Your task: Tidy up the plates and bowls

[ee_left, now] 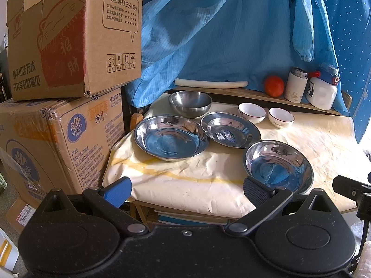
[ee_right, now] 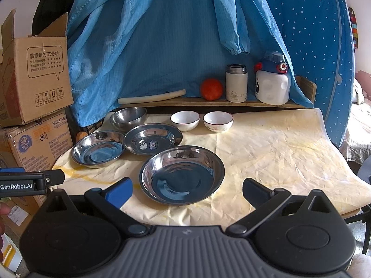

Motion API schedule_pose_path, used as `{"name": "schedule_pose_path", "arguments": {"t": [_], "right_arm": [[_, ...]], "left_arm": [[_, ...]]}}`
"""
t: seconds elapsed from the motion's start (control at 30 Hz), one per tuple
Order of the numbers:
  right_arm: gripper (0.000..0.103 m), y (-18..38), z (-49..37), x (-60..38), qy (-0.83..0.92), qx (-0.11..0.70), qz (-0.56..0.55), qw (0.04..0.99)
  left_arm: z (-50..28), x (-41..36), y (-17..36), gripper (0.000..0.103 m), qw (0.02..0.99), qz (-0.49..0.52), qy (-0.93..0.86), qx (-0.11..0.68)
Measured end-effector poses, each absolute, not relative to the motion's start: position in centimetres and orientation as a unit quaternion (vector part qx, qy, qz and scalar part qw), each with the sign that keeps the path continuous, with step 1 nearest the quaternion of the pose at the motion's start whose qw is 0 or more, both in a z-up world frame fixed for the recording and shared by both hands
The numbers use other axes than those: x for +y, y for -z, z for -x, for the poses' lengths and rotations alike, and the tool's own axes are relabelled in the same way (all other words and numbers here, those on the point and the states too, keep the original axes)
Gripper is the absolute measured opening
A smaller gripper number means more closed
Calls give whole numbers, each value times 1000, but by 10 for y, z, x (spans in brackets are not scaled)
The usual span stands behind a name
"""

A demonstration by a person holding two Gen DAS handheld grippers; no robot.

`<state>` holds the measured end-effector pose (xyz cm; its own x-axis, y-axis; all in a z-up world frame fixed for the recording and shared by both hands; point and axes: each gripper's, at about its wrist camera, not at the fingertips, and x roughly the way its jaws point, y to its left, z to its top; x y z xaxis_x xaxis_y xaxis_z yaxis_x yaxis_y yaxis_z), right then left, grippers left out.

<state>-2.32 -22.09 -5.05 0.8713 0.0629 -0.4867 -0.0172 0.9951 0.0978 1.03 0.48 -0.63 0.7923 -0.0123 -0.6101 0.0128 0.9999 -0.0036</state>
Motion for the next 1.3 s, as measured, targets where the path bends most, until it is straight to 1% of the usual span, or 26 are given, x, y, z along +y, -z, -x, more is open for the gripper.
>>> {"name": "schedule_pose_path", "arguments": {"t": [0.4, 0.77, 1.03, 1.3], "right_arm": [[103, 51, 22, -224, -30, 254, -47, 966], [103, 54, 9, -262, -48, 261, -58, 962], [103, 60, -14, -271, -62, 284, -67, 954], [103, 69, -58, -269, -51, 304, -68, 949]], "left_arm": [[-10, -1, 6, 102, 944, 2, 7, 331], [-32, -37, 3, 102, 936, -19, 7, 352], [-63, -42, 3, 102, 928, -25, 1, 373], [-112, -45, 22, 102, 917, -31, 50, 395]]}}
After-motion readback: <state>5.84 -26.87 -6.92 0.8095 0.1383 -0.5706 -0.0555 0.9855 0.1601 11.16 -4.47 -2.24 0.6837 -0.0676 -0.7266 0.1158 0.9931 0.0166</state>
